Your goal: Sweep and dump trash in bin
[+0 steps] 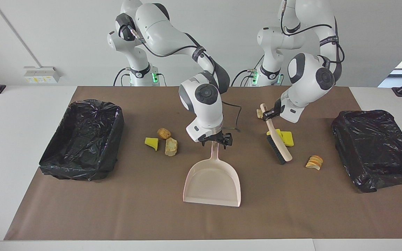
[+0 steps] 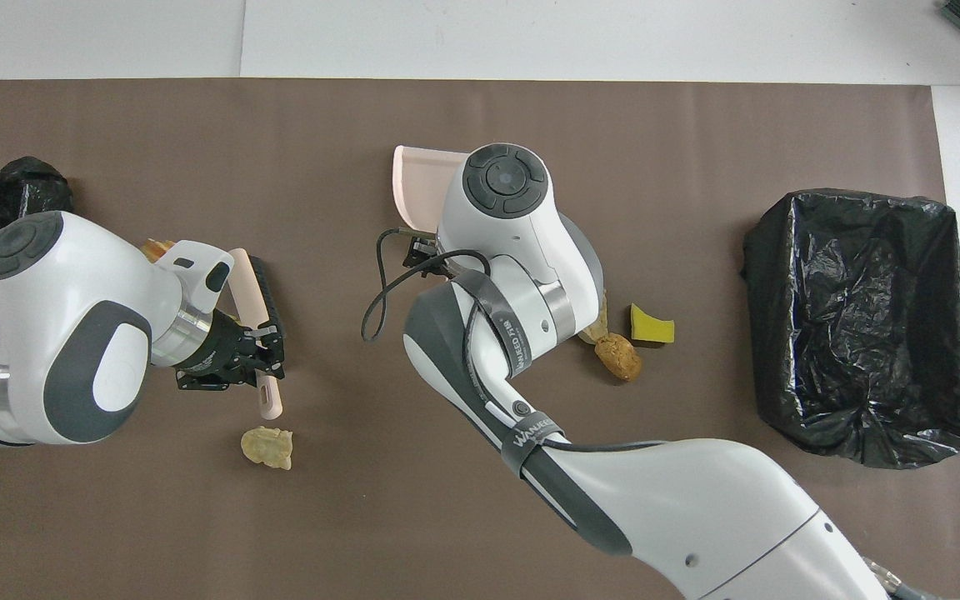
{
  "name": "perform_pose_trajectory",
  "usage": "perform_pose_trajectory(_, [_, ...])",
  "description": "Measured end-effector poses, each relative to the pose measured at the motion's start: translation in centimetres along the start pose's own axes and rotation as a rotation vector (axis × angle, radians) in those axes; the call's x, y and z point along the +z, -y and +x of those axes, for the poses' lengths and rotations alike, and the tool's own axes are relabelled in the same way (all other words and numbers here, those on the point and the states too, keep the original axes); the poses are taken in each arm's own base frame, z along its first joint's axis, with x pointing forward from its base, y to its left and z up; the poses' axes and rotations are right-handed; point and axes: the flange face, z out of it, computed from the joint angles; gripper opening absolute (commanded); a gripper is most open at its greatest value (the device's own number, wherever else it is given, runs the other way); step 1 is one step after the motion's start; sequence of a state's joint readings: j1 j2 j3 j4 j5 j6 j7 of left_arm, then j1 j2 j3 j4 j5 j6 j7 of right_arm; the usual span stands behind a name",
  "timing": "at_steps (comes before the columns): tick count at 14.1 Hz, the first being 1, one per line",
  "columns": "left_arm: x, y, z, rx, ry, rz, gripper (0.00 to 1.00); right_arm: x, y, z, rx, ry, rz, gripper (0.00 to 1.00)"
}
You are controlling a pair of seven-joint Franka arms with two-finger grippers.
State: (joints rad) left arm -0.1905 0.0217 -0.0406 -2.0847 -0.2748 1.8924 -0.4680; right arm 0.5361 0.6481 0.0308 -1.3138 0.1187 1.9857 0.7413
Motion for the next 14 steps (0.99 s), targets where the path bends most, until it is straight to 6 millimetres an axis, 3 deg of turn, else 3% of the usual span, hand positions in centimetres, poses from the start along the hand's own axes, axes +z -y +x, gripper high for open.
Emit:
perform_pose_trajectory(3, [-2.5, -0.8, 0.3, 0.047, -0.064, 0.014, 0.0, 1.0, 0.1, -0.5, -0.014, 0.014, -0.014, 0.45])
perform_pose_trajectory(4, [-3.3, -1.0, 0.4, 0.067, -0.083, 0.013, 0.0, 1.5, 0.0, -0.7, -0.018, 0.02, -0.02, 0.14])
perform_pose_trajectory(5, [-4.2, -1.2, 0.4, 0.088, -0.101, 0.014, 0.0, 1.8, -0.1, -0.8, -0.022, 0.024, -0.024, 0.0])
perform_pose_trajectory(8, [-6.1, -1.0, 0.8, 0.212, -0.15, 0.051, 0.0, 1.8, -0.1, -0.8, -0.025, 0.026, -0.026, 0.0])
perform_pose_trajectory(10, [-6.5, 1.0, 2.0, 0.318, -0.149, 0.065, 0.0, 1.1, -0.4, -0.5, -0.07, 0.02, -0.021, 0.0])
perform_pose_trajectory(12, [-6.2, 3.5, 3.0, 0.443, -0.126, 0.076, 0.0, -1.0, -0.9, -0.4, -0.174, 0.017, -0.015, 0.0])
perform_pose_trajectory(14, [-5.4, 4.5, 3.4, 0.576, -0.104, 0.098, 0.0, -3.9, -1.6, -1.1, -0.277, 0.032, -0.023, 0.0])
